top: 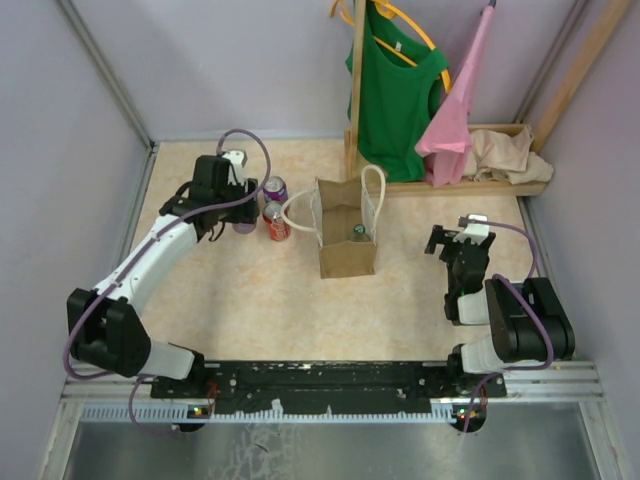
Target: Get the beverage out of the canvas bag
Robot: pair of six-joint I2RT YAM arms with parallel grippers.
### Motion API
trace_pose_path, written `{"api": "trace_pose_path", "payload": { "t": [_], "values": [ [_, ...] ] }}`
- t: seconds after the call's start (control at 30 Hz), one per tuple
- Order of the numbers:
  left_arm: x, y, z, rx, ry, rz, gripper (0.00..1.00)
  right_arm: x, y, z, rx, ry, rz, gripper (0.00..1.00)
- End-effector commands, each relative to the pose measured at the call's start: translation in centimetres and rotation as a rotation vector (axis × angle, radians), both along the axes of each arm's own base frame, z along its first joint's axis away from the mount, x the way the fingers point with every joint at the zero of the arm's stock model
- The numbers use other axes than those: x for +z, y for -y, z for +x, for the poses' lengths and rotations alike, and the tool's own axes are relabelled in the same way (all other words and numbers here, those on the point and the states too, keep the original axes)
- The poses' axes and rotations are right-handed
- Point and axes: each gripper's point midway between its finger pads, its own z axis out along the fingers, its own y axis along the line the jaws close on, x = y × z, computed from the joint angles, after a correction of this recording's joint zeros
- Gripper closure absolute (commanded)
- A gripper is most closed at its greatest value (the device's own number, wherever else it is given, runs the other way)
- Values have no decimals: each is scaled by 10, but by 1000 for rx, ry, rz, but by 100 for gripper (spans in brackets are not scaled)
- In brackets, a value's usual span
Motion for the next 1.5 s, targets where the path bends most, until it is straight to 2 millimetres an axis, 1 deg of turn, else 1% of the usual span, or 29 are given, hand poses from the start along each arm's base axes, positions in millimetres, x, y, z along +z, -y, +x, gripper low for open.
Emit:
{"api": "trace_pose_path", "payload": {
  "t": [0.0,0.1,0.23,0.43,0.63,0.77,0.83,0.93,0.97,1.0,1.07,1.17,1.2,1.27,1.3,1.47],
  "values": [
    [11,-7,24,78,116,-90,100,20,1,9,-6,71,2,1],
    [-4,-12,29,100,106,-130,100,20,1,9,-5,71,2,1],
    [-19,-18,36,117,90,-141,100,20,1,8,-6,70,3,1],
    [-30,-15,50,108,77,-166,100,20,1,9,-5,71,2,1],
    [-49,-15,52,114,24,-180,100,20,1,9,-6,71,2,1],
    [-59,-14,49,118,-11,-194,100,20,1,9,-5,71,3,1],
    [-63,-15,47,126,-26,-193,92,19,1,9,-6,70,3,1],
    [-66,-16,46,135,-36,-190,85,20,1,9,-4,71,3,1],
    [-67,-16,45,138,-37,-190,82,20,1,9,-5,71,2,1],
    [-67,-17,46,142,-38,-189,76,20,1,9,-6,70,2,1],
    [-66,-19,45,156,-42,-184,62,20,1,9,-5,71,2,1],
    [-62,-24,45,176,-34,-166,46,20,1,9,-5,71,2,1],
    [-60,-25,45,179,-28,-161,42,20,0,9,-3,71,3,1],
    [-54,-27,45,174,-15,-151,31,20,1,9,-5,71,3,1],
    [-50,-27,45,173,-11,-149,27,19,1,8,-5,69,2,1],
    [-31,-28,48,165,36,-145,16,20,1,9,-5,71,2,1]
  ]
}}
